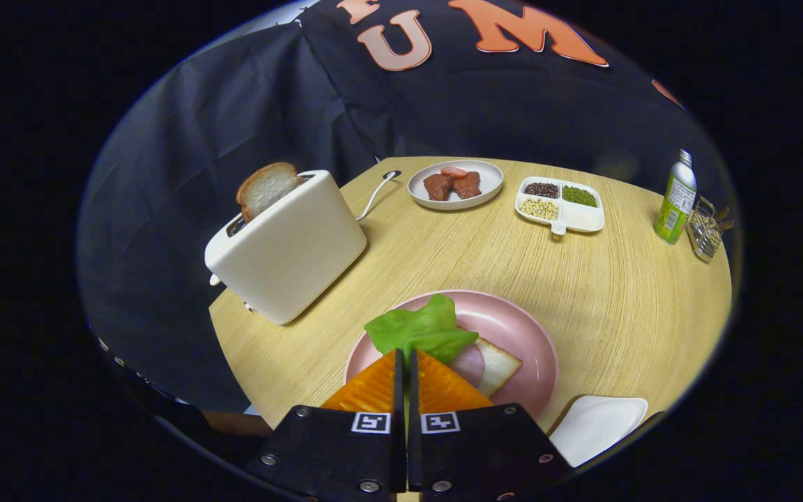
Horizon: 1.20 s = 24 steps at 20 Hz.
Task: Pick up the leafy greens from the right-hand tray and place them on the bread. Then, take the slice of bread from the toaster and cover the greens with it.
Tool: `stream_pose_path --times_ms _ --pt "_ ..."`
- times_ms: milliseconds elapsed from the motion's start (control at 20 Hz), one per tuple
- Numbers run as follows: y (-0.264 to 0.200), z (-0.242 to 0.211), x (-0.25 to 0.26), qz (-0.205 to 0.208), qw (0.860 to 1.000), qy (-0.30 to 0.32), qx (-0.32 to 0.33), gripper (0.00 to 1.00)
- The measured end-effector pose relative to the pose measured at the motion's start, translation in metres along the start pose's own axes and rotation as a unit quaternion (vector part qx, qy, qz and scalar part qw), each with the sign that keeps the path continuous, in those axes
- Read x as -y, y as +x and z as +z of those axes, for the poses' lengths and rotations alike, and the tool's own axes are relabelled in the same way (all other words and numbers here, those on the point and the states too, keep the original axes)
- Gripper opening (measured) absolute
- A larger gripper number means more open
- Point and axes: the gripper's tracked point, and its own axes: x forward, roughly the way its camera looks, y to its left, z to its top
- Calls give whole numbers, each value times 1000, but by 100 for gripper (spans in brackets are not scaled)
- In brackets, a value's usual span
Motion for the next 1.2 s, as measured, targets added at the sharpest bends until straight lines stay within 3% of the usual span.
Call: stream_pose_path --times_ms 200,400,600,700,900,1200 --pt "13 -6 18 -40 999 -5 -9 5" --pt "12 -6 14 -50 997 -51 1 10" --pt "13 -17 17 -74 993 -88 -12 23" --pt "10 -14 22 -83 993 -80 -4 28" --pt "-4 5 29 -100 993 -66 20 47" --pt "-15 46 14 -87 994 -45 49 64"
